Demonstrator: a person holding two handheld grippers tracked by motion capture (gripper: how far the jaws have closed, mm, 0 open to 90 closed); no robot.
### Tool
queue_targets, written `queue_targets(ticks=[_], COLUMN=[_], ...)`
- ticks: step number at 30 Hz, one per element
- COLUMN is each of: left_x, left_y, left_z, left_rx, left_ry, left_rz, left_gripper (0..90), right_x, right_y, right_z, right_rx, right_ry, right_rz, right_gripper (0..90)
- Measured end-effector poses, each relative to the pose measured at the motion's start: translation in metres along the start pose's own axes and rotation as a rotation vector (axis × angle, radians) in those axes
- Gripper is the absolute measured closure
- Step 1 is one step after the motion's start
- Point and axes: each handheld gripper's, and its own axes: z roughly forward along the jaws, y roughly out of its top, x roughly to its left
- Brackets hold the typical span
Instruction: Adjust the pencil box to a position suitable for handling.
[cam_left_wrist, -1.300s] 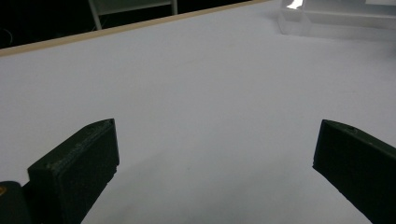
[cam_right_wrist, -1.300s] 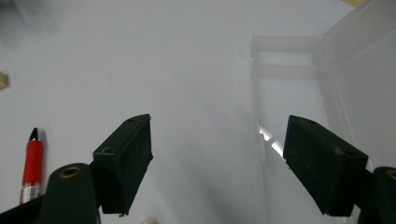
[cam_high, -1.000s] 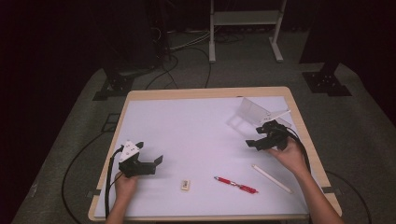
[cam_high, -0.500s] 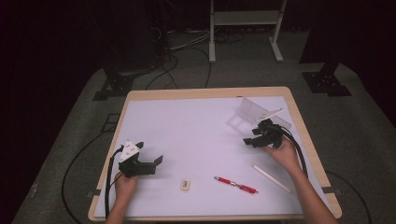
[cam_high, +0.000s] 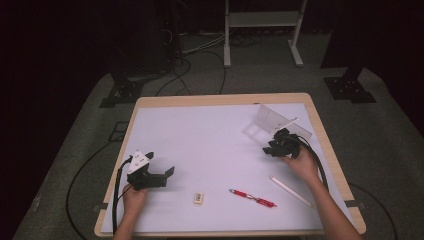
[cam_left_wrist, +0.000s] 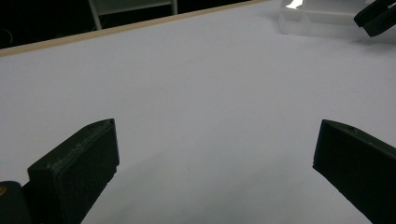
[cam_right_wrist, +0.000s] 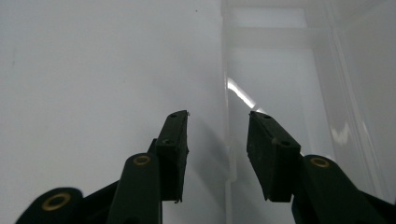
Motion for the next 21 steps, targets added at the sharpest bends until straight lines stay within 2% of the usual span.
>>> queue_targets(ticks=[7,8,14,21], left_x=[-0.0001,0.0,0.0,-0.0001], left_y=[0.0001,0.0,0.0,0.0], left_z=[-0.0001,0.0,-0.0001,-0.0001], left_rx=[0.003,0.001,0.002,0.001], left_ry=[0.0,0.0,0.0,-0.001], left_rz=[0.001,0.0,0.002,0.001], left_gripper=[0.0,0.0,0.0,0.0], right_x=[0.0002,-0.0002,-0.0014,-0.0006], right_y=[-0.0007,-0.001,-0.0021,-0.0023], right_z=[0.0042,0.0055,0.0092,0.0101], right_rx=[0.023,0.029,0.027,0.024], right_ry=[-0.022,-0.029,-0.022,-0.041], right_rz=[-0.012,-0.028,-0.027,-0.035], right_gripper=[67.4,71.3,80.3,84.6])
